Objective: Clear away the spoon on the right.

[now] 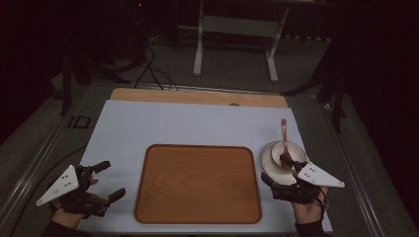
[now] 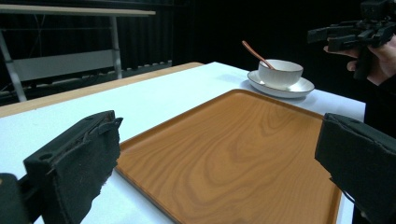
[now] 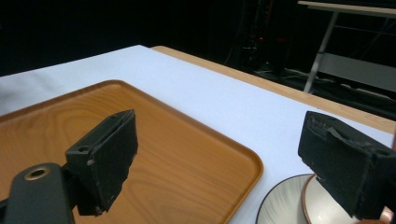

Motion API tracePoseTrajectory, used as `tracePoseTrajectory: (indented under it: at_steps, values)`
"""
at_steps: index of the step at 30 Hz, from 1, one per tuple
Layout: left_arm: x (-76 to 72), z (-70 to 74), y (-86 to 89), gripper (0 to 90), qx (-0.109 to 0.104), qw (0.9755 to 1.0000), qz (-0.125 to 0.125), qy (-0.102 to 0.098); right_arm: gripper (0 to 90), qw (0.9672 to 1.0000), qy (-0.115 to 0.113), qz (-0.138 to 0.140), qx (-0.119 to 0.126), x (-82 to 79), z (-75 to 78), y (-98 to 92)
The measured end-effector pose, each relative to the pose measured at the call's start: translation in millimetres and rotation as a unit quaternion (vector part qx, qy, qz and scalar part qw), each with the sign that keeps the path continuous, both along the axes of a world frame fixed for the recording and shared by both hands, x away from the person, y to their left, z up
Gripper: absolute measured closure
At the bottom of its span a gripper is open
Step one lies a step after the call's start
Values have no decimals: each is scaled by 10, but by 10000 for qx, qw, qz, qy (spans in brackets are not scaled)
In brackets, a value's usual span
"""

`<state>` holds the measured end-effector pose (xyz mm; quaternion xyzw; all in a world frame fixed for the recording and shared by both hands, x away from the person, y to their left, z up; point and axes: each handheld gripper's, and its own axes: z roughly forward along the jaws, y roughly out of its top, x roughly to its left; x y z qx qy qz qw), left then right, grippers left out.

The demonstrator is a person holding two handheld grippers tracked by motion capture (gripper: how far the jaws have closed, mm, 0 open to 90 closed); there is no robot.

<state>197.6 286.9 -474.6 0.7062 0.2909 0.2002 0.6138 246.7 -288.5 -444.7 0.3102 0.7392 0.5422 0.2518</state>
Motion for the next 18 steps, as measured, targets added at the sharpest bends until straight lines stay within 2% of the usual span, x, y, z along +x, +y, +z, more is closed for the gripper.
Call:
tracePoseTrajectory:
  at_steps: [7, 9, 11, 16, 18]
  values:
    - [-15, 8, -2, 1, -5, 10000, 16, -28, 115, 9999, 132, 65, -53, 9, -12, 21]
    - [-19, 10, -6, 1, 5, 10000, 7, -47, 113, 9996, 261, 101, 17, -2, 21, 27]
    - [-22, 15, -6, 1, 10, 10000, 4, -62, 110, 9993, 321, 201, -35, -20, 56, 64]
    - [-29, 18, -6, 1, 11, 10000, -5, -72, 108, 9988, 241, 389, -177, -67, 169, 171]
    - [-31, 20, -9, 1, -4, 10000, -19, -82, 107, 9986, 227, 441, -161, -75, 195, 183]
